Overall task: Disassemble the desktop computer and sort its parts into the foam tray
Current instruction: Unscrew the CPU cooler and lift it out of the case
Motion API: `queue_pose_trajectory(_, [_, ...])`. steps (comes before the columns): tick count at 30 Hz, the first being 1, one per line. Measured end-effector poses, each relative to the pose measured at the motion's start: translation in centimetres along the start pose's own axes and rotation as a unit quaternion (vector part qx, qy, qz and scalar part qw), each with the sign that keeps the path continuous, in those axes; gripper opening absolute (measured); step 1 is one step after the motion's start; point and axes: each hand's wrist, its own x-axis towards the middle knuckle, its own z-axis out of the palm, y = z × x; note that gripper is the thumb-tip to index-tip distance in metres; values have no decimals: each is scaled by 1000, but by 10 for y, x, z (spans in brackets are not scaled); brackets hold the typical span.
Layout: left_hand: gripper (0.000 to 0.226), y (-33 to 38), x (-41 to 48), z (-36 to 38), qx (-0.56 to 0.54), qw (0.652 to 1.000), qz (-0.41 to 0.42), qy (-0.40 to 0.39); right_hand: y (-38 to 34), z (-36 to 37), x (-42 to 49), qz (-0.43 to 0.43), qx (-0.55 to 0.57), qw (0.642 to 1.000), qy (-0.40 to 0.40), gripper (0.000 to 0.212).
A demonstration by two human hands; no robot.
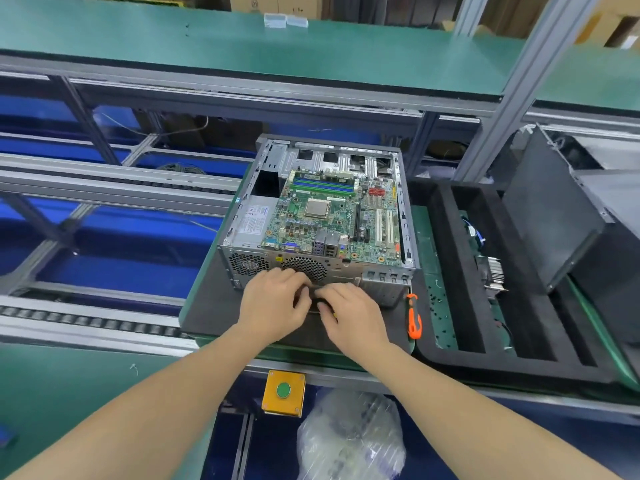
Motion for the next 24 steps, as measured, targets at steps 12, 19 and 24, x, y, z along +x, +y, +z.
queue_pose_trajectory(12, [10,35,121,-81,3,985,-98,140,11,-115,115,36,139,981,128,11])
queue_pose_trajectory(19, [9,1,170,-72,-142,938,-309,63,55,-130,166,205,157,960,110,18])
queue_pose_trajectory(24, [12,-49,203,-49,-153,931,-328,43,75,-108,203,268,109,952,101,21])
